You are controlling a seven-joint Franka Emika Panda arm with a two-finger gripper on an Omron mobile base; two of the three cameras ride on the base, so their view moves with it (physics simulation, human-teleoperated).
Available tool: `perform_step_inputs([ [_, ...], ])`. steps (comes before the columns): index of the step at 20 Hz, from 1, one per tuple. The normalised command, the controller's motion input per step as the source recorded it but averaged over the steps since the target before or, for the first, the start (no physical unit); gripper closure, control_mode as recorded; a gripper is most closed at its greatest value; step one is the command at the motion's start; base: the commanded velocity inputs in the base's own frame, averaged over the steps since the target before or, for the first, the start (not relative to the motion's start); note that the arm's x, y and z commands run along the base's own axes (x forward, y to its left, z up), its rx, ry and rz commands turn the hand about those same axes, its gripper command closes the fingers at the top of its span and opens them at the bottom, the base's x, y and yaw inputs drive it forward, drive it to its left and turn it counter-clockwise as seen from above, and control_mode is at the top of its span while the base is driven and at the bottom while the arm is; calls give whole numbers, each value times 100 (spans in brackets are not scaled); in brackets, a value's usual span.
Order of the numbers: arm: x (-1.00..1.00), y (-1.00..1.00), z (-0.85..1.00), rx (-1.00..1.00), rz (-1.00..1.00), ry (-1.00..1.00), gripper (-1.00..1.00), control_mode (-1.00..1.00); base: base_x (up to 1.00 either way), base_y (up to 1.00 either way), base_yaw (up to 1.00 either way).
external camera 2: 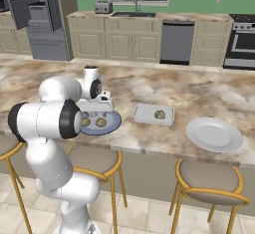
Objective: Place two dumplings into each of the tupperware containers and then place the containers in the fridge.
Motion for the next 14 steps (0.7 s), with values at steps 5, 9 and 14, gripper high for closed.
perform_step_inputs([
  [5, 45, 0, -14, 0, 0, 0, -100, -100, 0, 0, 0],
  [9, 29, 0, -25, 0, 0, 0, -100, -100, 0, 0, 0],
  [14, 20, 1, -26, 0, 0, 0, -100, -100, 0, 0, 0],
])
